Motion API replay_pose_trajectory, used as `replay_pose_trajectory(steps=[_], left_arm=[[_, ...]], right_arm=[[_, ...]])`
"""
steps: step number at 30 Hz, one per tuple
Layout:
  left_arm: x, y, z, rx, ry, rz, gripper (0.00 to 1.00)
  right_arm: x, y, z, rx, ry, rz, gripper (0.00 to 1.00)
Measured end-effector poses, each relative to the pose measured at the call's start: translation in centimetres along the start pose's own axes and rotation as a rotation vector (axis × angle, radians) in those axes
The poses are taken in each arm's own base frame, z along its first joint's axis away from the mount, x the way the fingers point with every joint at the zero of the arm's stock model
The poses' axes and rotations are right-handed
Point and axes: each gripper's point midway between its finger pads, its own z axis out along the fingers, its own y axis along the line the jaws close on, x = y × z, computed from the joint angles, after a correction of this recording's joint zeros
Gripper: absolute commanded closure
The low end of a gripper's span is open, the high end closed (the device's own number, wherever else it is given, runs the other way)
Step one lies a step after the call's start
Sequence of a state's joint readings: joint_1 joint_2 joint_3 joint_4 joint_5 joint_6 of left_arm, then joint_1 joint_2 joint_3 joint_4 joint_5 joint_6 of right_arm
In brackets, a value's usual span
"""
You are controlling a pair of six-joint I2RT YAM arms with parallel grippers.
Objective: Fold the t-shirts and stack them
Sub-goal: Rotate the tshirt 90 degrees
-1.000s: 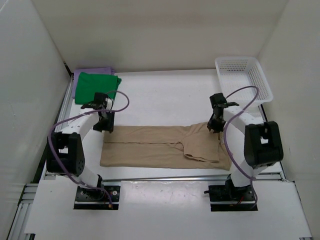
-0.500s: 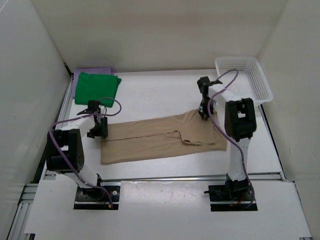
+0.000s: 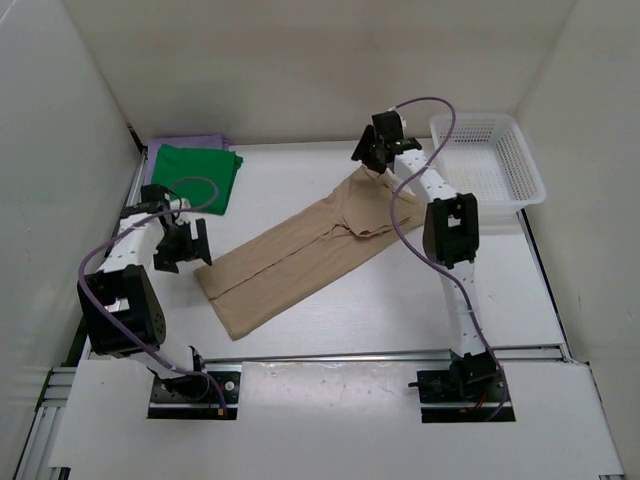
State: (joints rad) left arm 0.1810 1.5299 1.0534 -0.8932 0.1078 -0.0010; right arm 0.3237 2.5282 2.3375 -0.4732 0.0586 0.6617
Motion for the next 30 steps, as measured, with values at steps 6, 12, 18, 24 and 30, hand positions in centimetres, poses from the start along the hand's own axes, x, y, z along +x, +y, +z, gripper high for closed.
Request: replay_pose_trajectory(steps=[6,12,18,24,30], left_arm=[[-4.7,0.5,-2.5,0.038,-0.13,-0.036,0.0],[-4.0,2.1,0.0,-0.029,-0.052,-0.052,0.0],[-3.3,2.5,0.5,-0.053,-0.038,-0.052,0.0],[-0.7,2.6,1.9,-0.054,0.021,-0.057,0.0],[0.1,2.5,1.8,-0.055,0.027,-0.058,0.0]], right_arm=[[-0.4,-1.9,-13.6,0.092,-0.112,0.069,0.53],[3.4,-9.7,-17.6,0.214,-0.123,0.358,0.54],[12.6,-17.7,-14.3,0.452,0.031,0.533,0.44],[11.0,-17.8,-12.9,0.462,-0.022,0.592,0.55],[8.3,-16.7,-10.0,0.509,-0.027,0.563,0.85]])
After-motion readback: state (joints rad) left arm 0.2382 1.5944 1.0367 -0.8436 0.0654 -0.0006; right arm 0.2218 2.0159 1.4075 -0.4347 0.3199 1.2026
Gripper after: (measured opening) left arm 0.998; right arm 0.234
